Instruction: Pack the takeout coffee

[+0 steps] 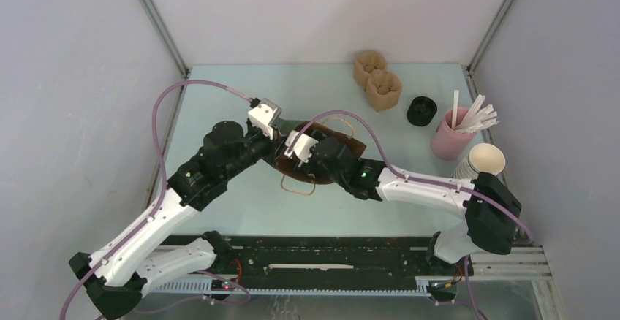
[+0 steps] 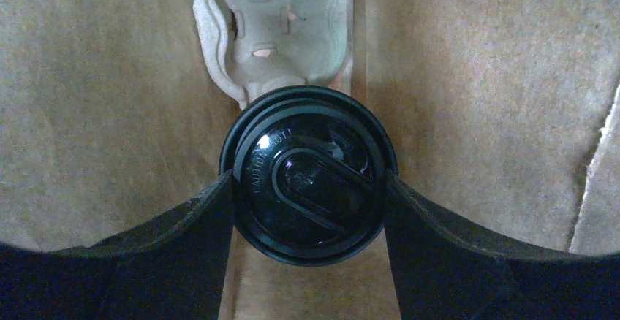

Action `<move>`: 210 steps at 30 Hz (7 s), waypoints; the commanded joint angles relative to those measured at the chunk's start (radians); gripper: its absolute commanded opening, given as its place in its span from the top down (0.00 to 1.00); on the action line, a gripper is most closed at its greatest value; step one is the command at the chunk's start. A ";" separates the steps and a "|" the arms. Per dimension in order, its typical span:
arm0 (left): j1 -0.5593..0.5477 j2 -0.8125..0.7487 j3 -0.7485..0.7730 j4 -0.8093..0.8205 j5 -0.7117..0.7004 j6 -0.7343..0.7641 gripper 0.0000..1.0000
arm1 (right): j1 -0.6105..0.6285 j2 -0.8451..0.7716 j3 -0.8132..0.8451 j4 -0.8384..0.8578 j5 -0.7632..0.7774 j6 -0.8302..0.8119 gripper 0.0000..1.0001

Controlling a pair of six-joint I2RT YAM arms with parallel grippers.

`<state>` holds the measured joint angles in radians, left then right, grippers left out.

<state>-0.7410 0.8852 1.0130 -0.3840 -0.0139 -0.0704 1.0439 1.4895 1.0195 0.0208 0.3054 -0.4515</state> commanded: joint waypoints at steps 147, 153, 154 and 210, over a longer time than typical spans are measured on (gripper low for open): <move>0.158 -0.201 0.151 -0.394 -0.412 -0.247 0.29 | -0.193 0.446 1.099 -0.892 -0.305 0.303 0.03; 0.159 -0.205 0.150 -0.391 -0.410 -0.249 0.29 | -0.180 0.410 1.142 -0.924 -0.305 0.308 0.06; 0.160 -0.208 0.149 -0.391 -0.411 -0.250 0.29 | -0.178 0.403 1.152 -0.933 -0.307 0.309 0.06; 0.160 -0.199 0.481 -0.408 -0.456 -0.054 0.04 | -1.147 0.222 0.920 -1.148 -0.120 0.564 0.11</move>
<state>-0.5858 0.6628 1.4536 -0.7975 -0.4603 -0.1837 -0.0757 1.6409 1.8877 -1.1751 0.2077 0.1253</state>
